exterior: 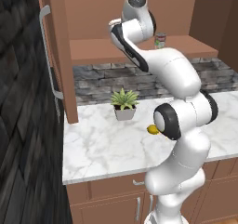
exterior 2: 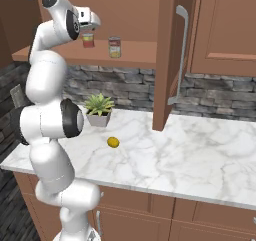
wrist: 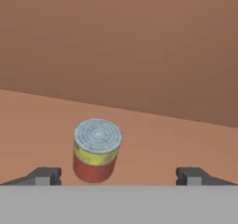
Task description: Restock the canned food cabinet by taking the new fresh canned food from the counter and placing it in the cabinet. Then, take the old canned food from the cabinet and place it on the counter.
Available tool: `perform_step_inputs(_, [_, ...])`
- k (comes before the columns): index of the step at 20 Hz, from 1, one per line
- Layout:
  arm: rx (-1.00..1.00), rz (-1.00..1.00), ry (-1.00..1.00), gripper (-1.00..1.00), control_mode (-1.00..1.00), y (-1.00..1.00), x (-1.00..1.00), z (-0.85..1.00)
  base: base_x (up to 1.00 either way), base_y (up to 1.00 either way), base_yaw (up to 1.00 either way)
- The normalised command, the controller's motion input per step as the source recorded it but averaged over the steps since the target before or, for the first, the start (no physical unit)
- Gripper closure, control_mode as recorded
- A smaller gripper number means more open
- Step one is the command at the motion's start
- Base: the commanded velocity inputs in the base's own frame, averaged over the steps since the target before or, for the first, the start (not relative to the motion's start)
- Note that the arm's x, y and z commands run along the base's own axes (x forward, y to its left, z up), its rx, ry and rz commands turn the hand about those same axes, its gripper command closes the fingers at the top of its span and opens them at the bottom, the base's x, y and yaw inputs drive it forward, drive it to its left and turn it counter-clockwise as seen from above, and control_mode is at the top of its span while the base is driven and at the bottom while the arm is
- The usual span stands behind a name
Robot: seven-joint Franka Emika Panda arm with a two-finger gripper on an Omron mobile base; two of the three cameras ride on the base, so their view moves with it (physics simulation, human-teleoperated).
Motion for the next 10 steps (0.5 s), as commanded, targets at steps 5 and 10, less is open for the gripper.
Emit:
perform_step_inputs(5, [0.01,-0.11,-0.02,-1.0,-1.0,-0.83,-0.77,0.05,0.0,0.0,0.0])
perform_step_inputs(10, [0.01,-0.19,0.08,-1.0,-1.0,-0.99,-0.44,-0.02,0.0,0.0,0.0])
